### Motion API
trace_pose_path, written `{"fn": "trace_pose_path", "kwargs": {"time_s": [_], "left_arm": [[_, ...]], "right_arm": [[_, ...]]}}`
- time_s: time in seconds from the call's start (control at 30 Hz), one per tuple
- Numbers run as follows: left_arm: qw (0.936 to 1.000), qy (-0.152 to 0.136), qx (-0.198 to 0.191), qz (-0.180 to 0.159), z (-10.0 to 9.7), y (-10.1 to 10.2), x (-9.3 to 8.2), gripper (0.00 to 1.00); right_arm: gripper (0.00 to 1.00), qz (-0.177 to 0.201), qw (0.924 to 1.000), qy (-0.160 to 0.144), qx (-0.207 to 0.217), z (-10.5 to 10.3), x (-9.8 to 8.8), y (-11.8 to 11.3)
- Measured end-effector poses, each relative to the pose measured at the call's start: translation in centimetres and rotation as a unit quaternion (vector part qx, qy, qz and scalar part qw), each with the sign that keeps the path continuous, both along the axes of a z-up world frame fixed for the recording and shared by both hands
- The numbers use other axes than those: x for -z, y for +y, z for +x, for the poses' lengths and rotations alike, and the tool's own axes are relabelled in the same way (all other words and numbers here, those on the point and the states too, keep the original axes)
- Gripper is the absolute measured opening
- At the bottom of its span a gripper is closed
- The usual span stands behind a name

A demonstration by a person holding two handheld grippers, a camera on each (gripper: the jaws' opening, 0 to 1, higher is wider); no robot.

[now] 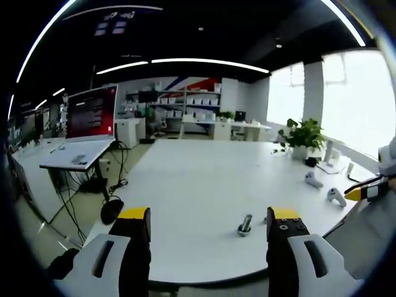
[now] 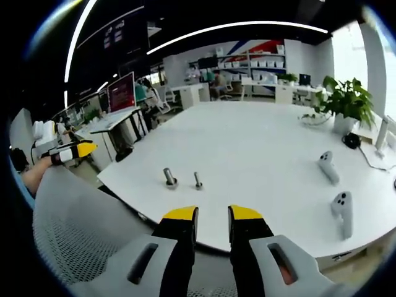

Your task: Place the washer onto the threaded stud by aligning its center hole with the stud, sliding it down to the base, and recovering from edge contact or off-axis alignment until the washer reaches the visible bottom stop.

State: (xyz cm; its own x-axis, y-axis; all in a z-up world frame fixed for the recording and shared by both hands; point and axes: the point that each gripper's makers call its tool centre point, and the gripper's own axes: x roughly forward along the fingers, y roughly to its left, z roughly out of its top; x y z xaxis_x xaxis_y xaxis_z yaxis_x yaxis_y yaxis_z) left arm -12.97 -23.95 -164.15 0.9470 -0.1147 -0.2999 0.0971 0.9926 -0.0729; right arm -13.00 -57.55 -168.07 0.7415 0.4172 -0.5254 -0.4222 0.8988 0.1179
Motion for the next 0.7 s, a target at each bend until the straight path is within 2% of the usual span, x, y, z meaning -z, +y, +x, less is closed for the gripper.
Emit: {"fn": "trace_pose_path", "kwargs": {"time_s": [0.33, 0.47, 0.7], "left_arm": [[1.0, 0.008, 0.002, 0.005, -0.11, -0.03, 0.25, 0.73], [0.9999, 0.009, 0.002, 0.006, -0.15, -0.04, 0.28, 0.72], [0.9999, 0.009, 0.002, 0.006, -0.18, -0.02, 0.3, 0.72]], "right_arm": [[0.22, 0.001, 1.0, -0.002, -0.001, 0.01, -0.01, -0.01], [0.28, -0.007, 0.9999, -0.009, 0.012, 0.24, -0.12, -0.46], [0.28, -0.005, 0.9999, -0.004, 0.01, 0.13, -0.02, -0.36]]}}
